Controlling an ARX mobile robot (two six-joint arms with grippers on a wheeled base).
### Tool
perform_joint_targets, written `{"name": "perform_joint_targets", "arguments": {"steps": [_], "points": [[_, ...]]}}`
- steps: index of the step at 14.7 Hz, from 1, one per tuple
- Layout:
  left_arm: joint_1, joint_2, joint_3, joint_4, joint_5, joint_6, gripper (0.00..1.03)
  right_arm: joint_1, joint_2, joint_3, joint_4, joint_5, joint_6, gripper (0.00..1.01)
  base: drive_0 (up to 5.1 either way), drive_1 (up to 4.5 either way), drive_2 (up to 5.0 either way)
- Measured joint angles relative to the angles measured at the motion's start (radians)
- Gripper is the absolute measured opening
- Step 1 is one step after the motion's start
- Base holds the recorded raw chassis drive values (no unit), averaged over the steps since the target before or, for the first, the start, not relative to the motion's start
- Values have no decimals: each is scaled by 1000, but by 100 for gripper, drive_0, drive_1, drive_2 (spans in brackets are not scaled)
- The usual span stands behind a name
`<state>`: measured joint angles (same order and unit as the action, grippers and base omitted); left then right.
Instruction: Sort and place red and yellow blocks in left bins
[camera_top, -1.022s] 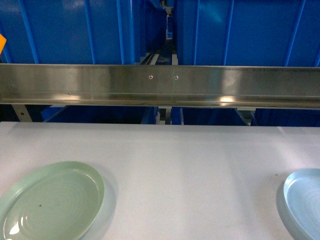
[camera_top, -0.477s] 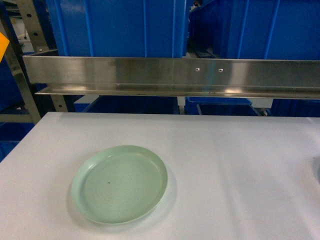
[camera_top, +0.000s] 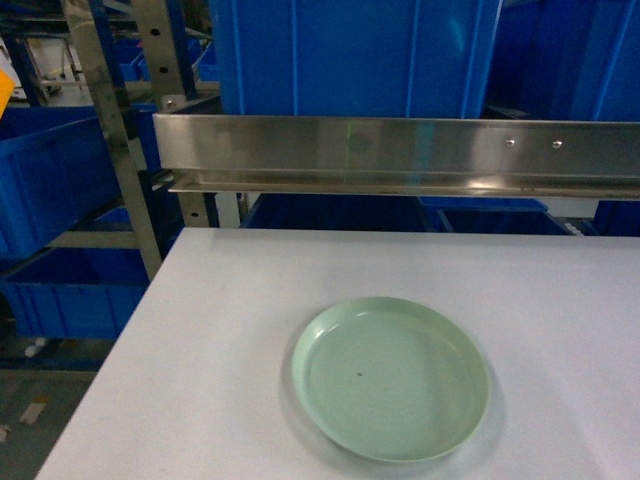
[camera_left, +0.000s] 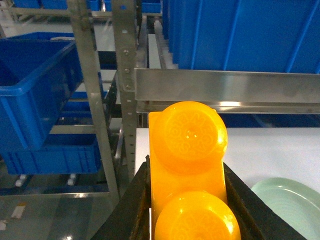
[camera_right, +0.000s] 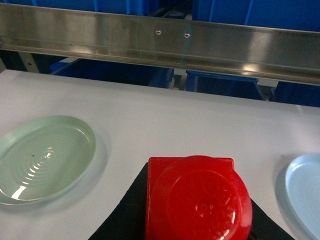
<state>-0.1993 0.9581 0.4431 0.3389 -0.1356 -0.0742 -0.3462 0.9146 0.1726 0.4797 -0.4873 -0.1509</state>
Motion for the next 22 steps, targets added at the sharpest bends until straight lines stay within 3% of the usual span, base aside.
{"name": "perform_joint_targets", "arguments": {"steps": [22], "points": [[2,0,0,2,-2,0,28,0,0,0,2,0,0,27,-499,245,245]]}}
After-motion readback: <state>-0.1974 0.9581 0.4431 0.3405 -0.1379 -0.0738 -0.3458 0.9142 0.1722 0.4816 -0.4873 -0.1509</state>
